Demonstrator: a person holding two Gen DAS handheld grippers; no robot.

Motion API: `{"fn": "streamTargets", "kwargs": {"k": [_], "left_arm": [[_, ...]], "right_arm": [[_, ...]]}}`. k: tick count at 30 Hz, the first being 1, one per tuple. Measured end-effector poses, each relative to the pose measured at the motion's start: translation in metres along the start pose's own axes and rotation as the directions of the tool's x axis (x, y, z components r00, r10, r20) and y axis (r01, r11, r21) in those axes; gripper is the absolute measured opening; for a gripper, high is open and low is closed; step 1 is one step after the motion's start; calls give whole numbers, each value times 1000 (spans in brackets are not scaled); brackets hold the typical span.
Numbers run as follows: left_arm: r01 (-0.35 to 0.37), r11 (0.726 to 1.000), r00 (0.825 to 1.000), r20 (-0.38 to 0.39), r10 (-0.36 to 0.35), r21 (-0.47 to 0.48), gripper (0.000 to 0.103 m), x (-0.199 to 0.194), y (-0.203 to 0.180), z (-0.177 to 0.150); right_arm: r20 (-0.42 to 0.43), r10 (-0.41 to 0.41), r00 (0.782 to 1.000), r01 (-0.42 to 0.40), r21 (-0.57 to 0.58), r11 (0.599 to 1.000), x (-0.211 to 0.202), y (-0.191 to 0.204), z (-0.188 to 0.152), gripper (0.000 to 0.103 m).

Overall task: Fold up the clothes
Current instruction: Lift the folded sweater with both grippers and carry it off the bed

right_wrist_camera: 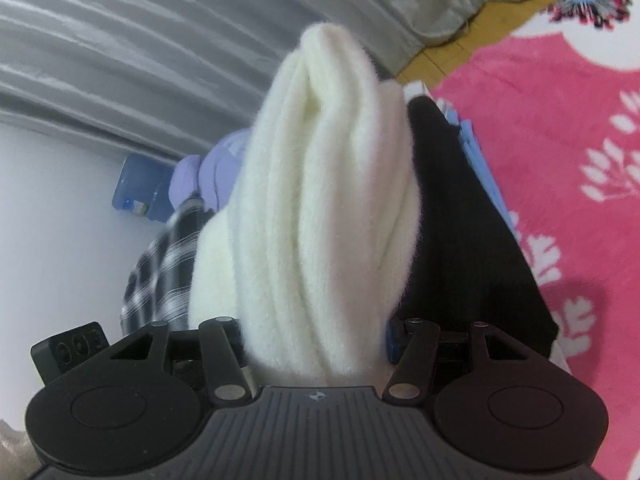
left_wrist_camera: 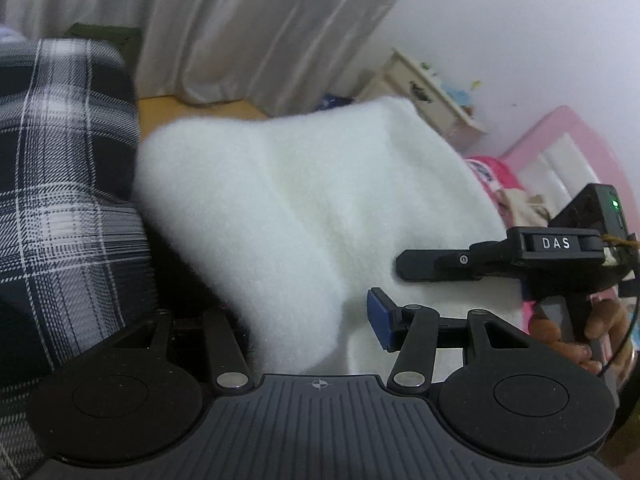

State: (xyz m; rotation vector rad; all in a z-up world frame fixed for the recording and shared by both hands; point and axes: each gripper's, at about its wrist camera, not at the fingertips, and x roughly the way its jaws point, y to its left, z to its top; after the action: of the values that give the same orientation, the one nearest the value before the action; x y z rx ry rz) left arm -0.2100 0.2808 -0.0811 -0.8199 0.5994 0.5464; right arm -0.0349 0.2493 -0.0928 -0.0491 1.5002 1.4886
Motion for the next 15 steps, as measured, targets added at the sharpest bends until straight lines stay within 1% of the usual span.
{"fn": "streamTargets", "kwargs": {"k": [6, 9, 11, 15], "left_arm": [[-13, 1000, 1000, 24, 13, 23, 51, -1, -3, 10], [-52, 998, 999, -6, 52, 41, 51, 14, 3, 4], [-72, 995, 997, -1, 72, 62, 51, 15, 2, 3], [-85, 993, 996, -5, 85, 77, 52, 13, 0, 4]], "right_arm": [[26, 30, 999, -31, 34, 999, 9, -12, 1, 59], [11, 16, 1000, -16, 26, 1000, 18, -13, 5, 60], [-4, 0, 1000, 0, 18, 1000, 26, -16, 8, 61], [-15, 14, 1000, -13, 34, 999, 30, -25, 11, 61]]}}
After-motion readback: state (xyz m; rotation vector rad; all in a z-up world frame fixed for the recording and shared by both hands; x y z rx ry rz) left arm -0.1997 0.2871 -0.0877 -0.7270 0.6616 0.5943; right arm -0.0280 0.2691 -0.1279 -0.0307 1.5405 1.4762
